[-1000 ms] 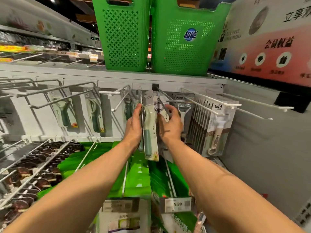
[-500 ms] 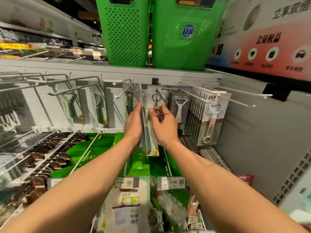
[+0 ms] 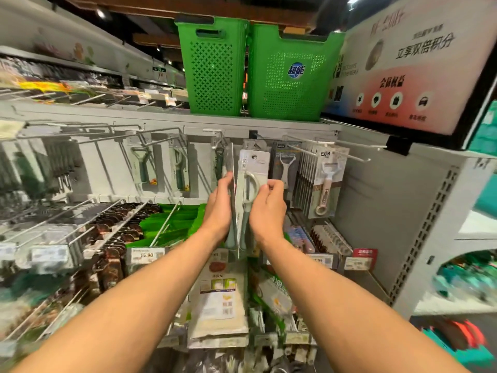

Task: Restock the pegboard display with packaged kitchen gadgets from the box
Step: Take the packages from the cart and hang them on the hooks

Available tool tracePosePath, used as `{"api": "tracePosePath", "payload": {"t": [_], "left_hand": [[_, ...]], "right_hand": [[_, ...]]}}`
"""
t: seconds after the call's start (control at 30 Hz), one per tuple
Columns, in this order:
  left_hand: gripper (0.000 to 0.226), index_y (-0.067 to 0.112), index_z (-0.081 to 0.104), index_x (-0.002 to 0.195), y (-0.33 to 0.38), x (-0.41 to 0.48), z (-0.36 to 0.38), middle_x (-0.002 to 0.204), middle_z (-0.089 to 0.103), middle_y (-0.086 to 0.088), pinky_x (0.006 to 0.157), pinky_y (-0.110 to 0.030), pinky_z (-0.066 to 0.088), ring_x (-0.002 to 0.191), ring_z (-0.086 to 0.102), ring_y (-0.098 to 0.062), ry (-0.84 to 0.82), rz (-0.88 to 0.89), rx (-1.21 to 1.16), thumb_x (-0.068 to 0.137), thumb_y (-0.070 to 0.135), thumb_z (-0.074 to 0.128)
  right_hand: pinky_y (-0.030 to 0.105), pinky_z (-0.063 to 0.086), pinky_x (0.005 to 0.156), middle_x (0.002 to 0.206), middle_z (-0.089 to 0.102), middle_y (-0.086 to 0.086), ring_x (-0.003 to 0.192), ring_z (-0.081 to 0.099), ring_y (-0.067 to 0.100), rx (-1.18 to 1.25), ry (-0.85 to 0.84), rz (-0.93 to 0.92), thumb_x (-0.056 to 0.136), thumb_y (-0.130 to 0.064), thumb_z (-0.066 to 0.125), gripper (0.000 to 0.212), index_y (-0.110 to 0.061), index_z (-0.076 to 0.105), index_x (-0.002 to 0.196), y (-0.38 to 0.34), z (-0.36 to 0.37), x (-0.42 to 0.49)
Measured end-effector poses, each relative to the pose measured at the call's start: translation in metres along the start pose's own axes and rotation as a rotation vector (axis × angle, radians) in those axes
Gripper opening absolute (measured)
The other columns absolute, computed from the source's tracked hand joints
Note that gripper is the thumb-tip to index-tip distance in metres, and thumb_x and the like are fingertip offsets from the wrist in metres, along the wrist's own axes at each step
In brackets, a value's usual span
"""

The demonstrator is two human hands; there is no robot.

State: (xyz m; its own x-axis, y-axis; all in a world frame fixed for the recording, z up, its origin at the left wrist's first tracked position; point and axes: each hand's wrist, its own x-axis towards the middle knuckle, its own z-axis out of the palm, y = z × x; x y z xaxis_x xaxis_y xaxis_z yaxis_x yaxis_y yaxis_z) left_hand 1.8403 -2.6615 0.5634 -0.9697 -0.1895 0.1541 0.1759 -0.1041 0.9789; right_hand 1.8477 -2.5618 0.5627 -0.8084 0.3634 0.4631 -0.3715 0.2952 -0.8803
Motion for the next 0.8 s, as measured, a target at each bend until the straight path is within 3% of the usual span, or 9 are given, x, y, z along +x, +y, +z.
{"api": "tracePosePath", "payload": {"t": [0.1,0.23,0.37,0.47,0.57,0.63,0.7,0.8], "left_hand": [[0.050,0.027,0.071,0.133,0.012,-0.019,-0.014,0.133,0.070,0.011,0.111,-0.030,0.043,0.124,0.062,-0.009,-0.011,0.085,0.000,0.105,0.058,0.043],[0.045,0.030,0.057,0.148,0.022,-0.031,-0.042,0.143,0.054,0.017,0.110,-0.021,0.030,0.134,0.044,0.000,0.018,0.166,0.002,0.110,0.046,0.038],[0.049,0.037,0.060,0.142,0.035,-0.033,-0.093,0.144,0.054,0.020,0.116,-0.026,0.031,0.134,0.045,0.000,0.084,0.181,0.014,0.105,0.061,0.039],[0.082,0.037,0.070,0.127,0.041,-0.030,-0.127,0.138,0.068,0.006,0.119,-0.045,0.039,0.130,0.059,-0.017,0.133,0.110,0.007,0.077,0.096,0.042],[0.107,0.033,0.068,0.132,0.036,-0.016,-0.164,0.137,0.069,0.001,0.117,-0.054,0.041,0.130,0.062,-0.025,0.153,0.048,-0.002,0.060,0.108,0.045],[0.113,0.032,0.063,0.139,0.046,-0.019,-0.183,0.141,0.066,0.005,0.118,-0.051,0.040,0.132,0.059,-0.022,0.190,0.044,0.014,0.059,0.109,0.044],[0.100,0.034,0.065,0.134,0.056,-0.026,-0.198,0.132,0.065,0.014,0.112,-0.040,0.040,0.126,0.058,-0.016,0.204,0.073,0.039,0.063,0.102,0.044],[0.068,0.038,0.066,0.106,0.056,-0.026,-0.217,0.111,0.068,0.018,0.102,-0.038,0.045,0.109,0.062,-0.009,0.173,0.078,0.058,0.068,0.091,0.048]], "right_hand": [[0.033,0.036,0.072,0.095,0.064,0.005,0.083,0.058,0.020,0.011,0.011,-0.022,0.109,-0.024,0.038,0.013,-0.018,0.049,0.111,-0.017,0.007,-0.017],[0.035,0.035,0.069,0.088,0.063,0.004,0.077,0.058,0.018,0.012,-0.012,-0.020,0.107,-0.025,0.038,0.015,-0.019,0.051,0.111,-0.038,0.024,-0.034],[0.036,0.041,0.070,0.090,0.065,0.003,0.080,0.060,0.018,0.022,-0.054,-0.045,0.106,-0.025,0.040,0.015,-0.020,0.053,0.111,-0.065,0.058,-0.056],[0.034,0.043,0.069,0.089,0.064,-0.001,0.079,0.058,0.013,0.025,-0.081,-0.052,0.106,-0.025,0.041,0.015,-0.022,0.054,0.111,-0.081,0.082,-0.068],[0.028,0.040,0.064,0.088,0.066,-0.002,0.078,0.058,0.009,0.014,-0.095,-0.049,0.106,-0.026,0.042,0.013,-0.023,0.055,0.109,-0.098,0.105,-0.080],[0.032,0.037,0.068,0.089,0.067,-0.001,0.079,0.058,0.009,0.009,-0.096,-0.038,0.105,-0.026,0.043,0.013,-0.024,0.056,0.107,-0.107,0.120,-0.086],[0.032,0.036,0.068,0.087,0.066,-0.002,0.078,0.057,0.012,-0.007,-0.100,-0.024,0.105,-0.025,0.044,0.013,-0.023,0.057,0.105,-0.113,0.134,-0.088],[0.032,0.039,0.069,0.085,0.065,-0.005,0.080,0.059,0.016,-0.031,-0.107,0.008,0.105,-0.025,0.045,0.013,-0.022,0.059,0.104,-0.114,0.154,-0.093]]}}
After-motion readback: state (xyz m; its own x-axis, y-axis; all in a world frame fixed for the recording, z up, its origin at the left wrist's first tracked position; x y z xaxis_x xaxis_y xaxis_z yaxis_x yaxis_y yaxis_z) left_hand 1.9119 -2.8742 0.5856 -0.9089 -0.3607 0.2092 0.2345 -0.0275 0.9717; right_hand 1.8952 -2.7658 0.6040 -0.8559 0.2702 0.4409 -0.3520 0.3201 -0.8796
